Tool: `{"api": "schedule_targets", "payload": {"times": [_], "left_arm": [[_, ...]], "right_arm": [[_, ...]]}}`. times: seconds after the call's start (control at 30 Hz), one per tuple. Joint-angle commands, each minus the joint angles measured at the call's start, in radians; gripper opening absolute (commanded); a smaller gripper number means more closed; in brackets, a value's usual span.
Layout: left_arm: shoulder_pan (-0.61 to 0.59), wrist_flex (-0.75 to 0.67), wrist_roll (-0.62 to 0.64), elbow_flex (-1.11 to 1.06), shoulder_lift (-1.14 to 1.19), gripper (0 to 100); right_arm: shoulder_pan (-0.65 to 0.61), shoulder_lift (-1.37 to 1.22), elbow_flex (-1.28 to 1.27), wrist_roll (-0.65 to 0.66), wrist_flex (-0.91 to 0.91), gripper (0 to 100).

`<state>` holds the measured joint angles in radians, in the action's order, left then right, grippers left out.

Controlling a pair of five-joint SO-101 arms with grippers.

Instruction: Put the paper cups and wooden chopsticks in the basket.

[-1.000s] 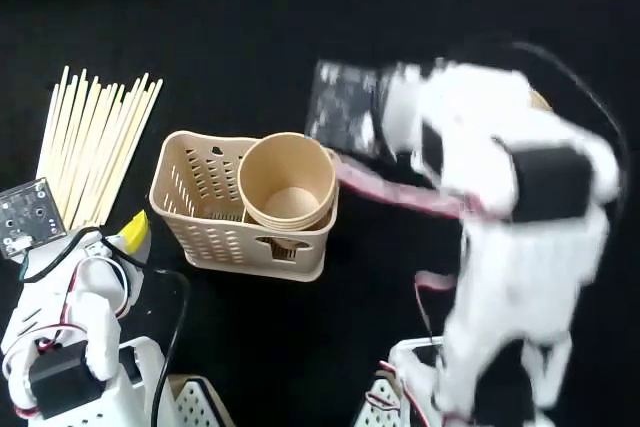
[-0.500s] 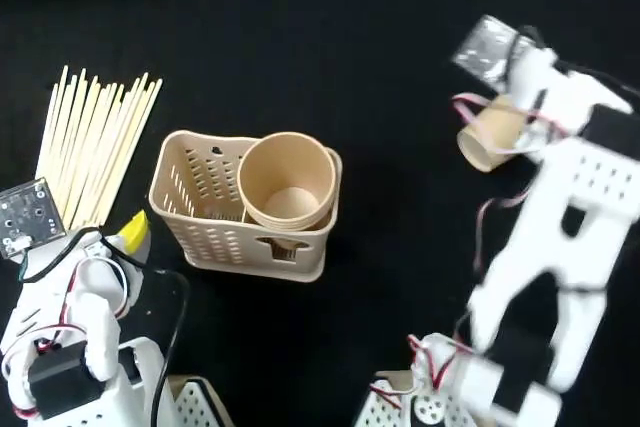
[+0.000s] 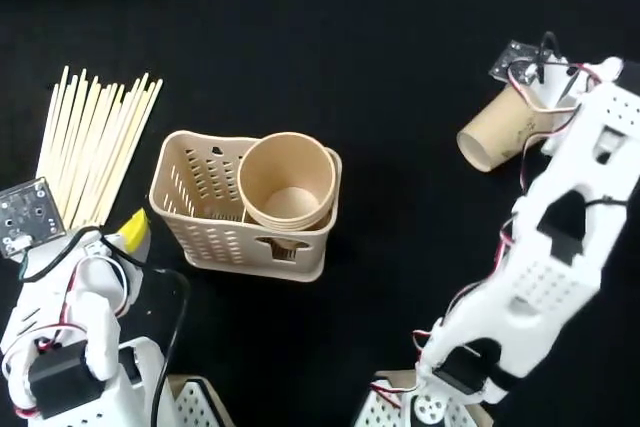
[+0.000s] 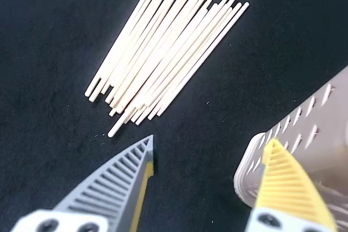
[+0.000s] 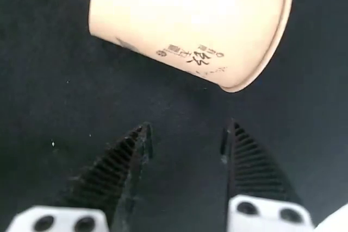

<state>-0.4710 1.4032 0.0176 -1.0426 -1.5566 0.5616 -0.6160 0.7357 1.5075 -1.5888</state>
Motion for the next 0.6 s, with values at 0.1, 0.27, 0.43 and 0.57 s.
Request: {"api": "schedule_targets", "payload": {"times": [0.1,0.27,0.43,0.57], "left_arm": [[0.002,-0.02,0.002,-0.002,-0.005,31],[0.002,-0.02,0.002,-0.002,-0.005,31],[0.002,-0.02,0.002,-0.002,-0.005,31],[0.002,-0.02,0.002,-0.002,-0.005,31]], "right_arm": [[-0.009,-0.242,0.515,0.055,-0.17,21.6],[-0.009,-0.366,0.644,0.061,-0.172,21.4],[-0.017,-0.39,0.645,0.063,-0.172,21.4],[-0.032,-0.39,0.645,0.084,-0.172,21.4]]}}
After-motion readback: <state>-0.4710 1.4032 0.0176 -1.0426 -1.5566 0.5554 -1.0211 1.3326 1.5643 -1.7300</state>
